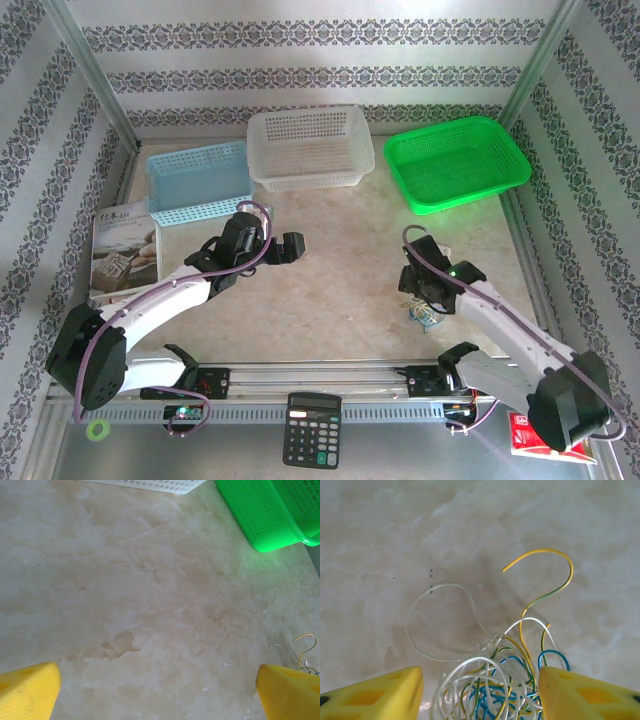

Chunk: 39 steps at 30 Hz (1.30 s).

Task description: Untangle the cables

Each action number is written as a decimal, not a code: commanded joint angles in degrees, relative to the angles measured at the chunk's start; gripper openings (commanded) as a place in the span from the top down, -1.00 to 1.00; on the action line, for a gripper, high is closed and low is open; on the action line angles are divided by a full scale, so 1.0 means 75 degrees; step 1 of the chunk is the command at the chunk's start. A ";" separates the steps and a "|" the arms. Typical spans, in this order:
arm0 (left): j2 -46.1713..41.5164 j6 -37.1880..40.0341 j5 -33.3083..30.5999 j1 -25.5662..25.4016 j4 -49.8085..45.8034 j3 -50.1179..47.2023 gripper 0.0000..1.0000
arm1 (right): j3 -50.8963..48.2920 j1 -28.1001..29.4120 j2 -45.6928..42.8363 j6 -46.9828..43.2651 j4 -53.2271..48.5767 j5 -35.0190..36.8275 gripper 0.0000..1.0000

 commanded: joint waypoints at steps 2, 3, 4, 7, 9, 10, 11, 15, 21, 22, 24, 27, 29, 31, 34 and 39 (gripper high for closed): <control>0.0078 0.0029 0.0137 -0.0102 0.0238 0.0154 -1.00 | -0.0760 0.0061 -0.0989 0.1292 0.0171 0.0442 -0.40; 0.0076 0.0030 0.0142 -0.0099 0.0247 0.0140 -1.00 | -0.0896 0.0036 -0.1175 0.1445 0.0146 0.0442 -0.43; 0.0076 0.0031 0.0145 -0.0096 0.0269 0.0106 -1.00 | -0.1033 0.0012 -0.1306 0.1612 0.0174 0.0394 -0.47; 0.0076 0.0007 0.0142 -0.0096 0.0371 0.0031 -1.00 | -0.1282 -0.0059 -0.1235 0.1797 0.0625 -0.0016 -0.49; 0.0098 -0.0016 0.0150 -0.0101 0.0398 0.0018 -1.00 | -0.1335 -0.0081 -0.0886 0.1869 0.1017 -0.0299 -0.49; 0.0076 -0.0034 0.0160 -0.0092 0.0399 0.0014 -1.00 | -0.1348 -0.0069 -0.0624 0.1904 0.1248 -0.0457 -0.49; 0.0068 -0.0037 0.0182 -0.0095 0.0397 0.0013 -1.00 | -0.1338 -0.0070 -0.0383 0.1915 0.1498 -0.0618 -0.49; -0.0101 -0.0028 0.0095 -0.0093 0.0332 -0.0020 -1.00 | -0.1290 0.0143 0.0649 0.2002 0.2723 -0.1358 -0.43; -0.0569 0.0038 -0.0152 -0.0097 0.0159 -0.0112 -1.00 | -0.0322 0.1376 0.2091 0.2318 0.3851 -0.1352 -0.31; -0.0642 0.0051 -0.0205 -0.0092 0.0111 -0.0121 -1.00 | -0.0011 0.1606 0.2388 0.2312 0.3942 -0.1294 -0.31; -0.0803 0.0066 -0.0313 -0.0092 0.0033 -0.0165 -1.00 | 0.0562 0.1987 0.3014 0.2295 0.4157 -0.1311 -0.32; -0.1015 0.0104 -0.0487 -0.0082 -0.0111 -0.0216 -1.00 | 0.1418 0.2443 0.4027 0.2278 0.4637 -0.1633 -0.32; -0.1166 0.0073 -0.0612 -0.0087 -0.0251 -0.0236 -1.00 | 0.1998 0.2660 0.4676 0.2222 0.4944 -0.2036 -0.33; -0.1342 -0.0020 -0.0851 -0.0080 -0.0484 -0.0245 -1.00 | 0.2509 0.2798 0.5075 0.2102 0.5092 -0.2350 -0.33; -0.1663 -0.0186 -0.1220 -0.0076 -0.0685 -0.0345 -1.00 | 0.2806 0.2795 0.4956 0.1888 0.5136 -0.2426 -0.32; -0.2089 -0.0456 -0.1613 -0.0071 -0.0637 -0.0606 -1.00 | 0.2429 0.2456 0.3845 0.1514 0.4954 -0.2133 -0.28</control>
